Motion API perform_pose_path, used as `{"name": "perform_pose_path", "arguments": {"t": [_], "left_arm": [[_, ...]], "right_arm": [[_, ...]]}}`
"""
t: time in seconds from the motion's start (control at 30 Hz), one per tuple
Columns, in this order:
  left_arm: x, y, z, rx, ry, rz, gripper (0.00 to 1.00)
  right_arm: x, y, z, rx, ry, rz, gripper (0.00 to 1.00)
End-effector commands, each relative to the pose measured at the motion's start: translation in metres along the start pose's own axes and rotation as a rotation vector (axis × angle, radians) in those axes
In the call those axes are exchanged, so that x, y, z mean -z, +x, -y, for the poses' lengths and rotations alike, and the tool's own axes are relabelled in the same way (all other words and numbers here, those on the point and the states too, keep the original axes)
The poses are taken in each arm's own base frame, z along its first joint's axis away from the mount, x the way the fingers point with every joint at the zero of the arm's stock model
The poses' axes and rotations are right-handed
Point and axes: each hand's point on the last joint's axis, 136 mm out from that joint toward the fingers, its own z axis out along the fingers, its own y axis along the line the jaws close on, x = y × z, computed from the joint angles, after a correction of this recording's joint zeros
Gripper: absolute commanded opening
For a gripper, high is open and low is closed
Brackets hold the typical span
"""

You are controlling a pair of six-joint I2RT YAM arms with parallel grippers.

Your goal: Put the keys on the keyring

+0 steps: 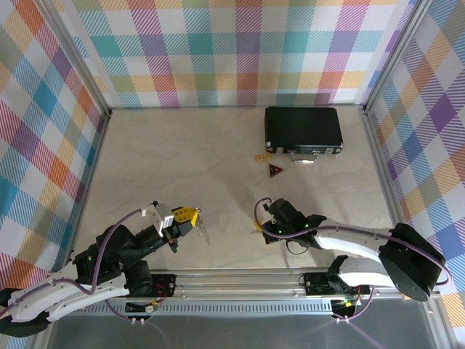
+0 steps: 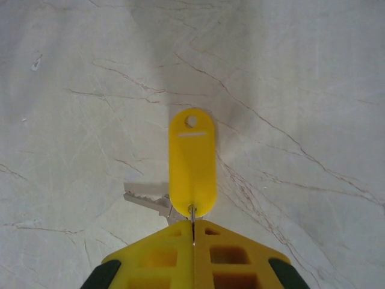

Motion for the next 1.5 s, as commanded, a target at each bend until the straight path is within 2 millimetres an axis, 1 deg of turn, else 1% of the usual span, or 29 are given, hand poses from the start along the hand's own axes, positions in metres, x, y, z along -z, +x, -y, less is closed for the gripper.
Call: {"name": "perform_pose_path", "arguments": {"t": [0.0, 0.17, 0.23, 0.3, 0.37, 0.4, 0.47, 0.57, 0.7, 0.8, 0.87, 1.0, 1.13, 1.33, 1.47], "left_arm": [[0.002, -0.017, 0.004, 0.002, 0.019, 0.063, 0.00], [0.001, -0.017, 0.004, -0.002, 0.017, 0.058, 0.00], [0.001, -0.018, 0.004, -0.004, 0.018, 0.060, 0.00], [0.001, -0.017, 0.005, -0.004, 0.021, 0.059, 0.00], [0.001, -0.017, 0.006, -0.002, 0.031, 0.058, 0.00], [0.000, -0.017, 0.007, -0.004, 0.036, 0.057, 0.00], [0.000, -0.018, 0.009, -0.003, 0.049, 0.057, 0.00], [0.001, -0.018, 0.012, -0.004, 0.066, 0.061, 0.00], [0.002, -0.018, 0.016, -0.002, 0.086, 0.064, 0.00], [0.000, -0.016, 0.018, -0.001, 0.098, 0.055, 0.00], [-0.001, -0.015, 0.019, -0.002, 0.104, 0.049, 0.00], [-0.003, -0.013, 0.021, -0.002, 0.112, 0.039, 0.00], [-0.005, -0.011, 0.021, -0.006, 0.109, 0.031, 0.00], [-0.007, -0.010, 0.021, -0.006, 0.107, 0.025, 0.00], [-0.007, -0.010, 0.021, -0.007, 0.108, 0.022, 0.00]], "right_arm": [[0.005, 0.001, 0.002, -0.038, 0.013, -0.004, 0.11], [0.022, -0.001, 0.002, -0.045, 0.052, -0.039, 0.34], [0.029, -0.005, 0.002, -0.046, 0.077, -0.060, 0.43], [0.035, -0.009, 0.001, -0.055, 0.092, -0.101, 0.57], [0.039, -0.011, -0.003, -0.068, 0.068, -0.156, 0.64], [0.040, -0.013, -0.004, -0.071, 0.060, -0.187, 0.65], [0.042, -0.014, -0.006, -0.047, 0.050, -0.258, 0.65], [0.044, -0.014, -0.005, 0.030, 0.082, -0.367, 0.63], [0.041, -0.015, -0.003, 0.056, 0.062, -0.471, 0.61], [0.036, -0.019, -0.004, 0.013, -0.004, -0.501, 0.56], [0.031, -0.020, -0.003, 0.010, -0.020, -0.525, 0.55], [0.020, -0.016, 0.002, 0.005, -0.030, -0.565, 0.54], [0.011, -0.011, 0.001, -0.010, -0.064, -0.586, 0.52], [0.002, -0.006, 0.006, -0.003, -0.066, -0.599, 0.43], [-0.002, -0.003, 0.008, -0.007, -0.065, -0.612, 0.41]]}}
